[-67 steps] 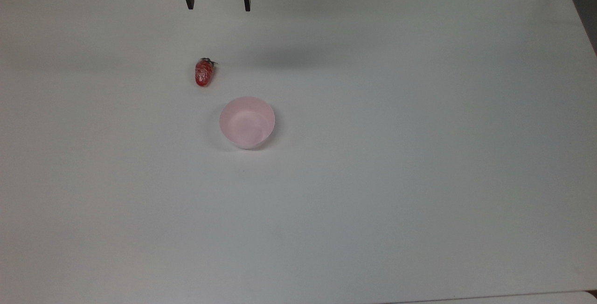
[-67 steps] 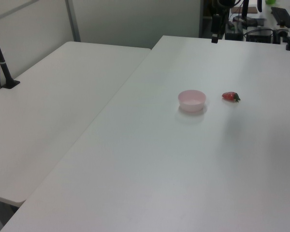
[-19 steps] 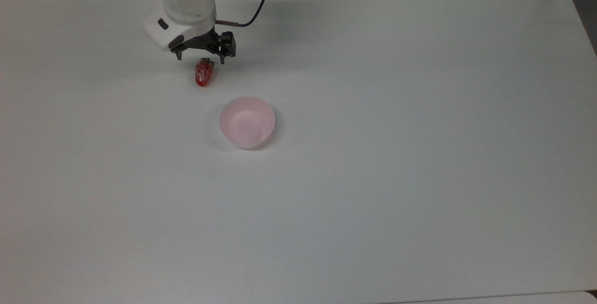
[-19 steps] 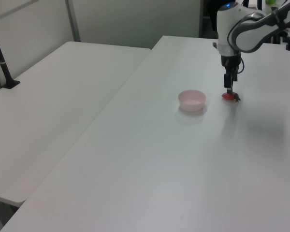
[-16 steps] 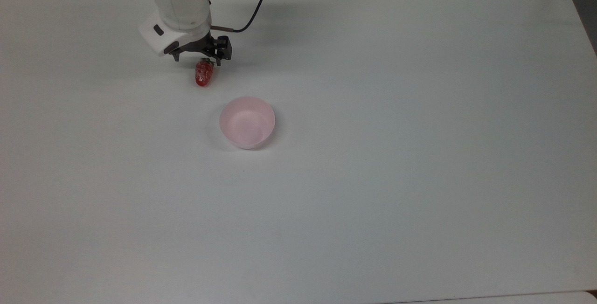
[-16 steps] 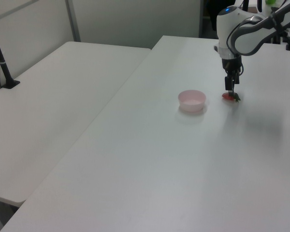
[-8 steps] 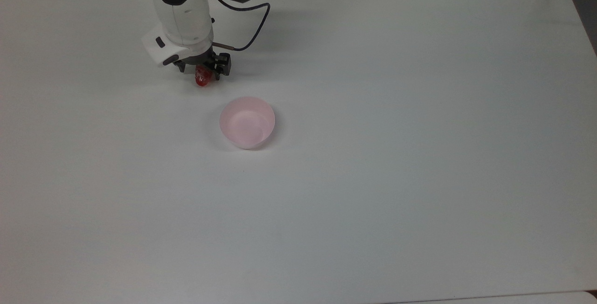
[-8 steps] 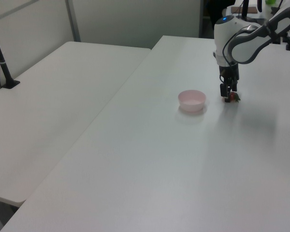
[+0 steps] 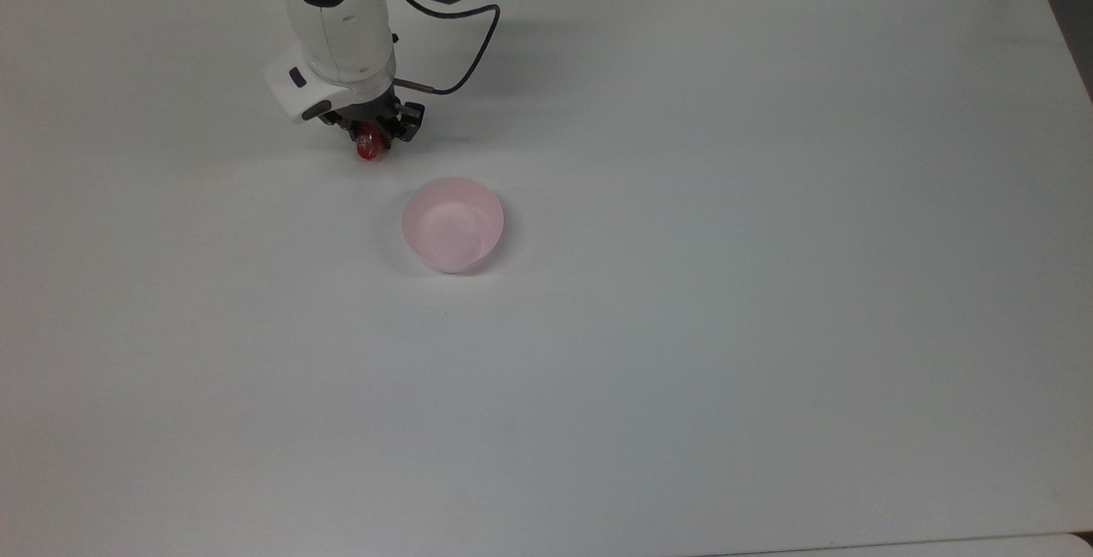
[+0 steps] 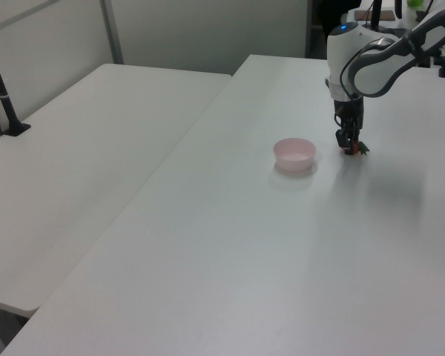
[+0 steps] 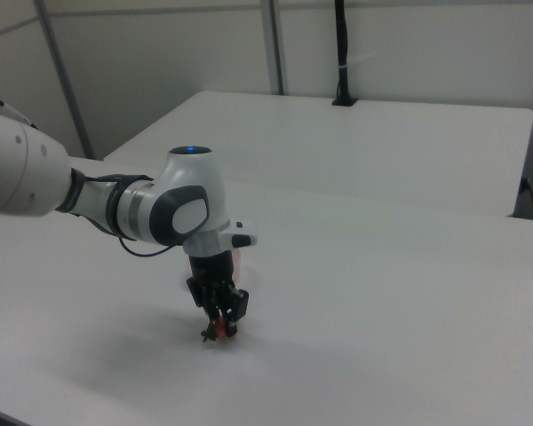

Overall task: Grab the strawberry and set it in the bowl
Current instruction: 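Carry the strawberry over the pink bowl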

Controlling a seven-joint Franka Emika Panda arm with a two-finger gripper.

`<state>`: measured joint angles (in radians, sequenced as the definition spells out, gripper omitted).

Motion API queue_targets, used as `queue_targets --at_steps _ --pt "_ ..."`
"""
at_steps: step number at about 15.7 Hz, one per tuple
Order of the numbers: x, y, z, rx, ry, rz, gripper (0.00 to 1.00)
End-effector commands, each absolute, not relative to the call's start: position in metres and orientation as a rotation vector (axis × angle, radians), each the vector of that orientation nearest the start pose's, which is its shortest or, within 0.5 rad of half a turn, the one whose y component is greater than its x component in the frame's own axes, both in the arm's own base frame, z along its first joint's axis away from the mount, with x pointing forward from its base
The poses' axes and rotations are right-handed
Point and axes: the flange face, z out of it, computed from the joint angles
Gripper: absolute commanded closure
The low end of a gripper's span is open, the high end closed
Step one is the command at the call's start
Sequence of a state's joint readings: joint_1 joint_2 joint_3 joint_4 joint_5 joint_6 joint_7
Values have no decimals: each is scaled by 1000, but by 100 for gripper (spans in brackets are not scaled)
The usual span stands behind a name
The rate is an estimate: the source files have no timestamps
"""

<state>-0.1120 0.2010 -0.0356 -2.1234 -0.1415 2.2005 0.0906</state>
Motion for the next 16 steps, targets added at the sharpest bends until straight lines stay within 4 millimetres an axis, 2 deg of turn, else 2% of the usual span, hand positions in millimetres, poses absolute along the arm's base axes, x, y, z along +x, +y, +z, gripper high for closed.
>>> queue_targets --at_steps 1,2,6,8,11,13,14,15,16 --pt "572 -82 347 -3213 260 120 73" --pt "582 -80 363 -3189 283 69 73" --pt "611 -56 406 -3135 280 -99 73" --pt "627 -32 411 -3113 243 -136 73" --pt "650 -12 400 -3105 289 -142 73" --pt "662 12 389 -3112 284 -135 72" --pt "664 21 374 -3124 266 -104 58" --pt "664 21 369 -3135 260 -93 33" --pt "663 20 366 -3144 253 -83 18"
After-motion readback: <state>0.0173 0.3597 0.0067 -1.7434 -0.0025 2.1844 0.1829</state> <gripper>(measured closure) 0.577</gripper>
